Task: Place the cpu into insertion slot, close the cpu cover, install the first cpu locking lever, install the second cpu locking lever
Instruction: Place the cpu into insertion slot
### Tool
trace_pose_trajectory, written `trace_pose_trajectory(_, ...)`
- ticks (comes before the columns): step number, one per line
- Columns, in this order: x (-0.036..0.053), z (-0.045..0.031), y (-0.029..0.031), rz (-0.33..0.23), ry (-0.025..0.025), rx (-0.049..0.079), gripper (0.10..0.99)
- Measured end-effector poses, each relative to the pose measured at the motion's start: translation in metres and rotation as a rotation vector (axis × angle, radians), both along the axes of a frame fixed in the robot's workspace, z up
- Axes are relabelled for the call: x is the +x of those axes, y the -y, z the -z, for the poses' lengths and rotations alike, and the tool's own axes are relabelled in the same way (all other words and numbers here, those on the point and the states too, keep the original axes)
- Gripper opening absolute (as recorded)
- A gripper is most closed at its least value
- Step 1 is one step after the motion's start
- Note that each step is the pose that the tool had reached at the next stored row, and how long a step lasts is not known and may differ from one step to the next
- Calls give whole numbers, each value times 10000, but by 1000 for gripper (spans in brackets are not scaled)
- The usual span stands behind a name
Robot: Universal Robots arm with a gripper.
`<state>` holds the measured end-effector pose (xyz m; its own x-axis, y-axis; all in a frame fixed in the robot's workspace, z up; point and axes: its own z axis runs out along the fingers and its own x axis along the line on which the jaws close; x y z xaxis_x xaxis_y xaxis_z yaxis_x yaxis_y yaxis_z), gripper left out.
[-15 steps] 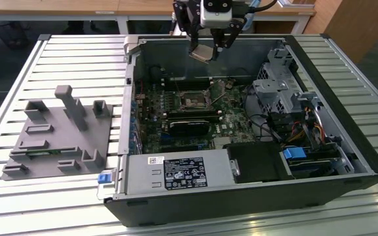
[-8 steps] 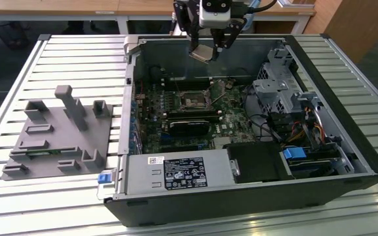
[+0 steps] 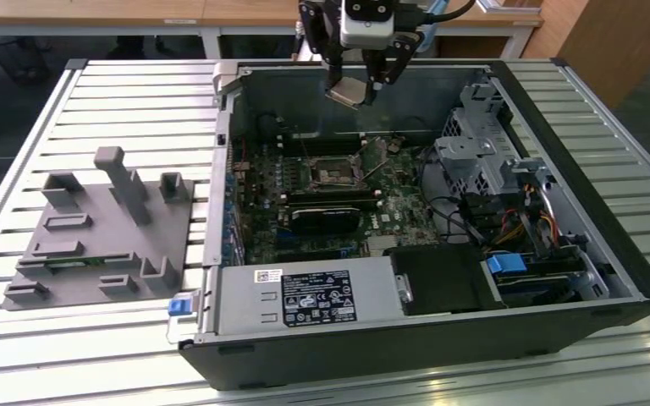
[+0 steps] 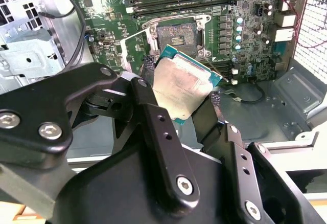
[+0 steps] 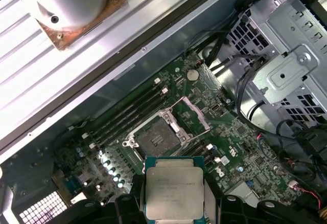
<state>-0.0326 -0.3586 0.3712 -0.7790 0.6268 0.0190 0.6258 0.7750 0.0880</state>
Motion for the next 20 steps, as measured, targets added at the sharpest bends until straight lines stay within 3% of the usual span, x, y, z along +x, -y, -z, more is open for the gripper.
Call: trace_pose_trajectory(20, 0, 5, 0, 625, 0, -1, 541)
